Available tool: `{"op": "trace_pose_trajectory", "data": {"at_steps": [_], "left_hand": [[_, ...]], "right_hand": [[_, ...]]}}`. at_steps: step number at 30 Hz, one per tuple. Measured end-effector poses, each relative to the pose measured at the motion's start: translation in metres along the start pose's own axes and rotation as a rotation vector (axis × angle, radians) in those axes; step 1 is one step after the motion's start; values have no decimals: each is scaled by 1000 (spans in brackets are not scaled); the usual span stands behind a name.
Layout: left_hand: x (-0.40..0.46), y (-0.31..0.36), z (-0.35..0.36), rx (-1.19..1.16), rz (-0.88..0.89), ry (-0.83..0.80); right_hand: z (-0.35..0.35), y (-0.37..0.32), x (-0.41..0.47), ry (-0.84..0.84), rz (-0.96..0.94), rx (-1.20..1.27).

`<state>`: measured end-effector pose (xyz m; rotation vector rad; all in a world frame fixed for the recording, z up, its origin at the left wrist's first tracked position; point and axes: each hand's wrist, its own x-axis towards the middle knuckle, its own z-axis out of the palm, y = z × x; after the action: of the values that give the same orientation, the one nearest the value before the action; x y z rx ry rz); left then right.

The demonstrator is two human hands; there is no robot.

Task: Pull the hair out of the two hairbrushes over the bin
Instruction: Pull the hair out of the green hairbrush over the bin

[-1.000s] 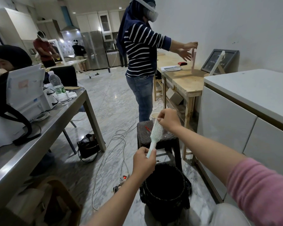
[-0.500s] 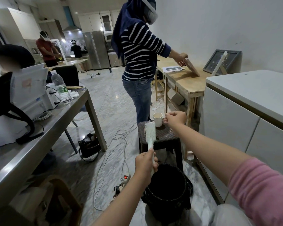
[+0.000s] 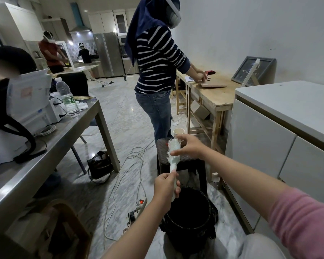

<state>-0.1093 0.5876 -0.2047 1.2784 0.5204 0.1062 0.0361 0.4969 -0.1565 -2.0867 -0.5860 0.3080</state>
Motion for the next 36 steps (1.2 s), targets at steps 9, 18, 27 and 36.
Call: {"op": "trace_pose_trajectory", "data": {"at_steps": [9,18,27,36], "left_hand": [[-1,0,-3,16,-34,-28],[-8,1,-5,61,-35,-85],[-13,4,-5,0,-104,-134],[-17,1,-13,25,-136,-124]], "right_hand": [[0,8,0,244,-55,-66],[-2,11,-6,490,-53,-65],[-4,12,-4,584,78,68],[11,29,12,521,341,623]]}}
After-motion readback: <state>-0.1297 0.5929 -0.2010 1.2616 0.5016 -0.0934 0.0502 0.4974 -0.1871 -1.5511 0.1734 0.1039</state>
